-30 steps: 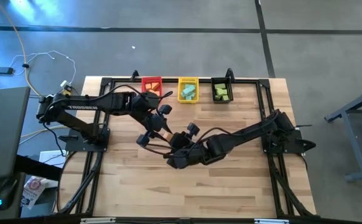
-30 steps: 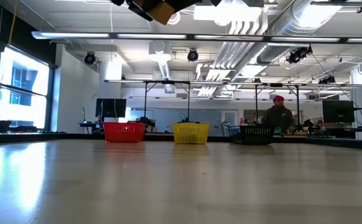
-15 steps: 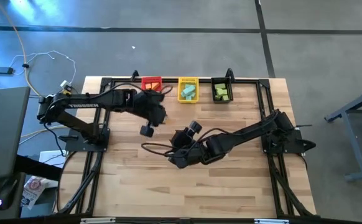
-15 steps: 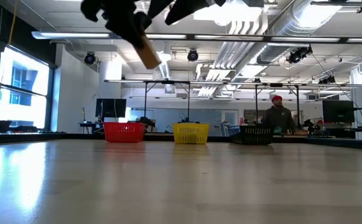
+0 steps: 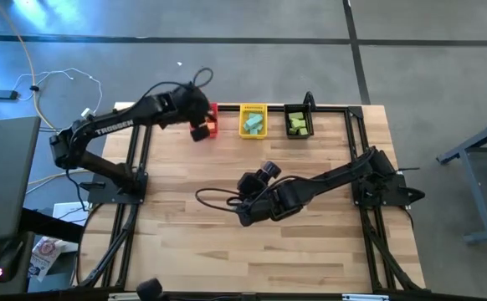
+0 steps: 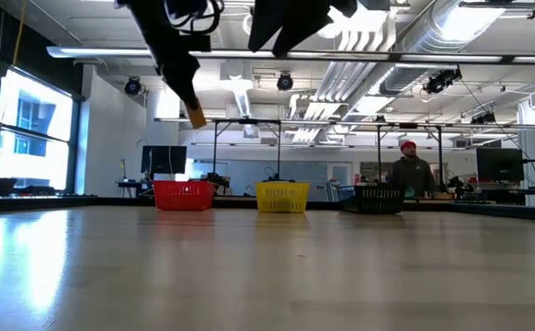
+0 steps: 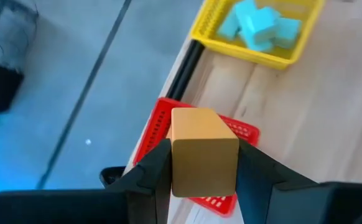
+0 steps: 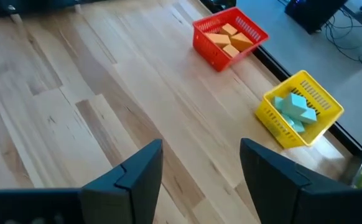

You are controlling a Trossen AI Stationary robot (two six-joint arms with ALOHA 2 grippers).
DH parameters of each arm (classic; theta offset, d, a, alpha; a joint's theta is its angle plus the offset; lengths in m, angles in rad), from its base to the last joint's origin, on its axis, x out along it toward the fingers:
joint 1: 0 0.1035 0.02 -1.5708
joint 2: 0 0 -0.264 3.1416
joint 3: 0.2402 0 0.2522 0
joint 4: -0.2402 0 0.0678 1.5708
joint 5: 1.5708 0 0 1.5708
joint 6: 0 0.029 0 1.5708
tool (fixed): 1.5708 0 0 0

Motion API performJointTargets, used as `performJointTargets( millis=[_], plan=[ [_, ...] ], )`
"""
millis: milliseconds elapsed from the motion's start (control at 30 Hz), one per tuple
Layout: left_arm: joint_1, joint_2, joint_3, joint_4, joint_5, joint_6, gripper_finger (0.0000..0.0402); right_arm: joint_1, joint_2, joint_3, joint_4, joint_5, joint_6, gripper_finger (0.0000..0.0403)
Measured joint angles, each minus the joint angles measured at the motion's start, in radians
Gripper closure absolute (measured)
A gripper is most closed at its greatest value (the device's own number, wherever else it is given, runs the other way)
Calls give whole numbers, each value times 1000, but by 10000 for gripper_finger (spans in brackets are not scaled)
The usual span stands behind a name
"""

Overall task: Sort & place blocks by color
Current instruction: Put the orange block into the red bin, then return to Home Position

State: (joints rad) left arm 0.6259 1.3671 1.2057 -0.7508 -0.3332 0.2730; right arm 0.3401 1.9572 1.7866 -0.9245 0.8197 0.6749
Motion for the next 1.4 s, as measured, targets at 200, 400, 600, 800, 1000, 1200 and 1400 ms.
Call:
performJointTargets(
  millis=[200, 400, 600, 800, 1000, 1200, 1400],
  plan=[
    [103, 74, 0, 73, 67, -36, 292, 0, 0, 0, -8, 1, 1, 203],
    [173, 187, 0, 97, 62, -84, 291, 0, 0, 0, -9, 1, -1, 203],
    [206, 264, 0, 80, 100, -92, 289, 0, 0, 0, -18, 1, -1, 203],
    [208, 279, 0, 46, 189, -169, 264, 0, 0, 0, -21, 1, 0, 203],
    [204, 279, 0, 46, 191, -210, 229, 0, 0, 0, -27, -9, 37, 203],
    [201, 265, 0, 54, 193, -168, 224, 0, 0, 0, -37, -17, 87, 203],
    [191, 168, 0, 94, 287, -144, 223, -3, 0, 0, -37, -17, 101, 203]
  ],
)
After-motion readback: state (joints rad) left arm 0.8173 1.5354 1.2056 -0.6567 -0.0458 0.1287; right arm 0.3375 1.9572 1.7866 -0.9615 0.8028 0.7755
